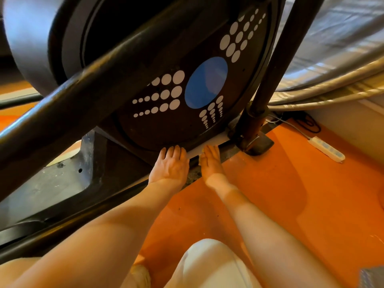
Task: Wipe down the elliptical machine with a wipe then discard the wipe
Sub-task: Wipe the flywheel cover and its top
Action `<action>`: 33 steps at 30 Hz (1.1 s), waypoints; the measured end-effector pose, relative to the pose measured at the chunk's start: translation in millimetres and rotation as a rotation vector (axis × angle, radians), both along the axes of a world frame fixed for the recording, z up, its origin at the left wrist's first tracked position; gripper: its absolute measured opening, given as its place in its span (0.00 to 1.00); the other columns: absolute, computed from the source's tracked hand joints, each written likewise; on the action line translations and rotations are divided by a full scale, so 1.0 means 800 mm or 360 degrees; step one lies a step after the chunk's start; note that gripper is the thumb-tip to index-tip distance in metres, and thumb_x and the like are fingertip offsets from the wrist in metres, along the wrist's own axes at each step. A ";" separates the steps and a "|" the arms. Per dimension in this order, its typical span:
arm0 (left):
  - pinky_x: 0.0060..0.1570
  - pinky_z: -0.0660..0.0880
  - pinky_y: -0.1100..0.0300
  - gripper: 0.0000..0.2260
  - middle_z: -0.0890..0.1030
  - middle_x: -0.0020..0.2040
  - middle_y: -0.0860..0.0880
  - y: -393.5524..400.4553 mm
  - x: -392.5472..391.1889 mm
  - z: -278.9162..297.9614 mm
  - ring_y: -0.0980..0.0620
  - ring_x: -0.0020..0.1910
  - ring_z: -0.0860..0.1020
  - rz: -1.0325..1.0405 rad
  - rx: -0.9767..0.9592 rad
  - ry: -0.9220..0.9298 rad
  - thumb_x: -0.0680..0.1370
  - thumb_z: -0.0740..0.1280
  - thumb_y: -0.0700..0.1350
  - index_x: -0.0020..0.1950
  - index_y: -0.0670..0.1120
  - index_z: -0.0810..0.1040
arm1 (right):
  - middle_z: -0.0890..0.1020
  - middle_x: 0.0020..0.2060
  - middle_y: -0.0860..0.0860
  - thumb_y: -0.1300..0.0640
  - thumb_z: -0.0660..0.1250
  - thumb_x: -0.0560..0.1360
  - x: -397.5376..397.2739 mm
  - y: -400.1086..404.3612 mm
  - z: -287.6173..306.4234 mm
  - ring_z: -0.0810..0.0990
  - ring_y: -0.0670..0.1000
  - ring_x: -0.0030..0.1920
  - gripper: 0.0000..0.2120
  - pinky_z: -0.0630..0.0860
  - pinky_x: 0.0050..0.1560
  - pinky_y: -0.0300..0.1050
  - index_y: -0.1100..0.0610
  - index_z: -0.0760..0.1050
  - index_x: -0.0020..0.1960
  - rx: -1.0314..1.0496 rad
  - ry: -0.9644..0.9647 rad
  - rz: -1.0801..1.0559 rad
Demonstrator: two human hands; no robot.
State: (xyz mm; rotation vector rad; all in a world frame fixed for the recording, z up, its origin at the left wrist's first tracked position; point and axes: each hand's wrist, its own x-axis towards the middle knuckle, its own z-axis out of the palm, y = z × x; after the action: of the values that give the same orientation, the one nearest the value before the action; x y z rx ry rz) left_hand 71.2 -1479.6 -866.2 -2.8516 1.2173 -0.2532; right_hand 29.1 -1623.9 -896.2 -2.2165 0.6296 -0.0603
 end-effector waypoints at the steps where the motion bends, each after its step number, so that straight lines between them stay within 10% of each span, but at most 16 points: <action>1: 0.56 0.77 0.43 0.19 0.81 0.56 0.38 0.001 -0.002 0.004 0.38 0.55 0.80 0.0009 0.0013 0.0004 0.77 0.60 0.48 0.60 0.37 0.80 | 0.48 0.79 0.54 0.59 0.48 0.85 -0.003 0.005 0.002 0.40 0.51 0.79 0.22 0.43 0.73 0.37 0.62 0.52 0.78 -0.0013 -0.0011 0.0028; 9: 0.75 0.58 0.43 0.23 0.62 0.77 0.41 0.021 -0.021 0.017 0.38 0.76 0.60 0.0100 0.0285 0.0005 0.85 0.46 0.48 0.78 0.43 0.61 | 0.53 0.78 0.56 0.61 0.51 0.84 -0.030 0.025 0.013 0.50 0.54 0.79 0.21 0.57 0.76 0.51 0.62 0.59 0.77 0.0085 -0.0183 0.0175; 14: 0.77 0.51 0.42 0.22 0.55 0.79 0.40 0.042 -0.038 0.031 0.37 0.78 0.53 0.0037 0.0453 0.0007 0.86 0.49 0.47 0.80 0.45 0.55 | 0.53 0.78 0.57 0.61 0.52 0.84 -0.029 0.043 0.021 0.48 0.50 0.79 0.21 0.54 0.72 0.36 0.61 0.60 0.77 -0.0040 -0.0155 0.0214; 22: 0.73 0.62 0.43 0.32 0.73 0.71 0.40 0.070 -0.037 0.014 0.40 0.72 0.69 0.0249 0.0202 0.0233 0.81 0.39 0.53 0.72 0.41 0.73 | 0.57 0.77 0.55 0.64 0.53 0.84 -0.039 0.059 0.031 0.50 0.49 0.78 0.21 0.54 0.70 0.33 0.60 0.62 0.76 -0.0073 -0.0165 0.0325; 26: 0.64 0.73 0.46 0.22 0.82 0.60 0.42 0.078 -0.040 0.019 0.42 0.61 0.80 0.0207 0.0062 0.0153 0.81 0.54 0.51 0.61 0.40 0.82 | 0.56 0.78 0.52 0.63 0.50 0.85 -0.042 0.069 0.045 0.47 0.48 0.79 0.21 0.52 0.77 0.42 0.60 0.58 0.78 -0.0119 -0.0052 0.0483; 29: 0.61 0.75 0.47 0.16 0.83 0.57 0.41 0.081 -0.040 0.027 0.42 0.58 0.81 0.0265 -0.0076 0.0143 0.76 0.72 0.47 0.59 0.39 0.82 | 0.55 0.78 0.52 0.64 0.50 0.84 -0.043 0.072 0.054 0.47 0.48 0.79 0.22 0.51 0.76 0.41 0.59 0.57 0.78 -0.0178 0.0018 0.0563; 33: 0.73 0.62 0.51 0.21 0.73 0.72 0.43 0.087 -0.046 0.042 0.45 0.72 0.70 0.0331 -0.0084 0.0279 0.84 0.59 0.51 0.74 0.42 0.70 | 0.57 0.78 0.52 0.67 0.51 0.83 -0.036 0.071 0.064 0.49 0.48 0.78 0.23 0.52 0.73 0.39 0.59 0.59 0.77 -0.0309 0.0119 0.0636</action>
State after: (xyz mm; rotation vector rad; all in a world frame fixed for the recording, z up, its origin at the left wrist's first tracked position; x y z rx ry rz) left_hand 34.5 -1409.8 -832.8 -3.0708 0.9374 -0.0294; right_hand 0.5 -1567.3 -845.3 -2.5026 0.2172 0.1740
